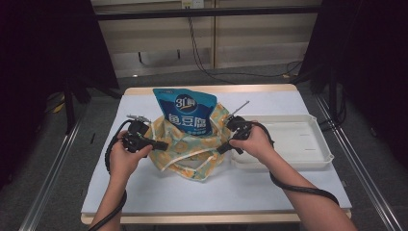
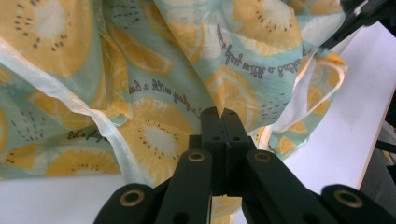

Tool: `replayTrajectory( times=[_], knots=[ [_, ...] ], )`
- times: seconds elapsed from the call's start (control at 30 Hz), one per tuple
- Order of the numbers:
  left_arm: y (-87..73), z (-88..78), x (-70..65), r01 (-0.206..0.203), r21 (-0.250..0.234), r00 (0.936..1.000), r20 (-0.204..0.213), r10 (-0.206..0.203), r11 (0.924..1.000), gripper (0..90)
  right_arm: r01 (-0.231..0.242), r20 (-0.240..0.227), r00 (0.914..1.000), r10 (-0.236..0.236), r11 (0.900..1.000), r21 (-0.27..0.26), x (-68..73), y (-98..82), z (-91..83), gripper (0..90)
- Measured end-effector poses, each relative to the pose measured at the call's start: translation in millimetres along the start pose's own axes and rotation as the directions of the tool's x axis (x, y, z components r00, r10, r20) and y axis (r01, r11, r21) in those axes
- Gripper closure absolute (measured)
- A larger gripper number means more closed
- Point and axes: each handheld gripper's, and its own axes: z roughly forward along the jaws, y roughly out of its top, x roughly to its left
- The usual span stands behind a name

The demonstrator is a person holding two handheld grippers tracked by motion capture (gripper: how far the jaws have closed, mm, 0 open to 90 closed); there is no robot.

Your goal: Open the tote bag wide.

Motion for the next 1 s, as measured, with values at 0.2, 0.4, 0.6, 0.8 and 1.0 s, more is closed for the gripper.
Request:
replayTrajectory(
  times=[0.2,0.4,0.6,0.8,1.0],
  knots=[
    [-0.5,-2.2,-0.3,-0.016,0.002,0.9998,0.008,0.016,0.9999,90.0,-0.009,0.018,0.9998,0.01,1.0,-0.016,0.3,3.1,-12.5,70.6],
    [-1.0,0.4,0.0,-0.014,-0.003,0.9998,0.011,0.014,0.9999,90.0,-0.024,0.054,0.9982,0.027,0.998,-0.05,-5.4,5.5,-30.3,56.0],
    [-0.9,2.2,0.2,-0.015,0.004,0.9998,0.01,0.015,0.9999,90.0,-0.055,0.069,0.9957,0.061,0.995,-0.086,-10.4,13.2,-38.8,52.3],
    [-3.4,3.0,2.0,-0.017,0.005,0.9998,0.007,0.017,0.9998,90.0,-0.063,0.071,0.995,0.071,0.992,-0.105,-9.4,25.4,-33.9,50.1],
    [-4.3,3.4,2.2,-0.012,0.002,0.9999,0.01,0.012,0.9999,90.0,-0.076,0.09,0.9923,0.086,0.991,-0.107,-9.7,34.5,-31.8,49.5]
  ],
)
